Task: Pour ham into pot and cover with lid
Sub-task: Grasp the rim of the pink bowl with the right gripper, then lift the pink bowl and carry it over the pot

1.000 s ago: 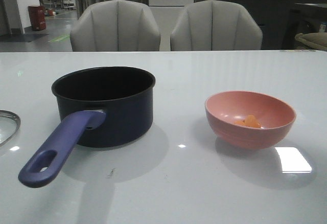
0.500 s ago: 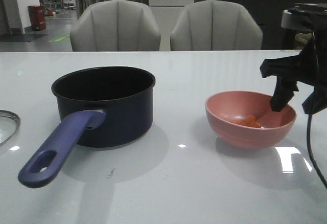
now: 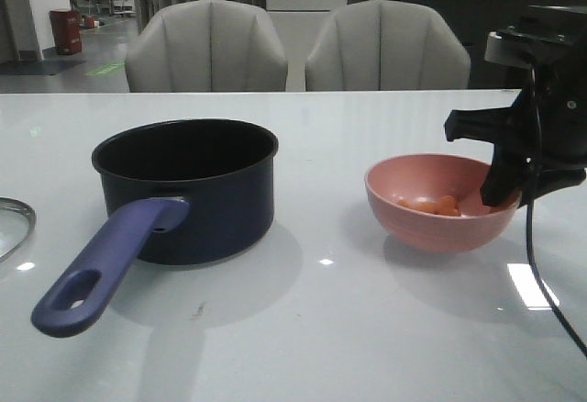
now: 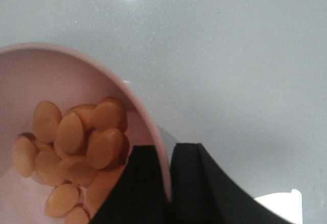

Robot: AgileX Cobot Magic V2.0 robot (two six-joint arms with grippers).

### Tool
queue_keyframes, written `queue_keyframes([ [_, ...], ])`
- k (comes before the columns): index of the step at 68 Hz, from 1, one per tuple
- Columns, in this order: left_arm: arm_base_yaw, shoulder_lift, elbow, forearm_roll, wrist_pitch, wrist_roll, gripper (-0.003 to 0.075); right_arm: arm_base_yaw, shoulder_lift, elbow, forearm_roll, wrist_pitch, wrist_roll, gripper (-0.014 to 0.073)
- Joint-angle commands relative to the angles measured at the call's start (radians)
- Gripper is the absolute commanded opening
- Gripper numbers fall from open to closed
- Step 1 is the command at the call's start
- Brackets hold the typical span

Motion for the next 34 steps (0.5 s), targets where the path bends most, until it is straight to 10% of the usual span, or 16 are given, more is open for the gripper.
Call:
queue_keyframes([
  [1, -0.010, 0.011, -0.026, -0.004, -0.084, -0.001, 0.0455, 0.003, -0.070, -0.080, 0.016, -0.018, -0.028, 0.0135],
  [34, -0.010, 0.011, -0.026, -0.004, -0.084, -0.001, 0.0455, 0.291, 0.053, -0.574, -0.003, 0.249, -0.120, 0.0135],
])
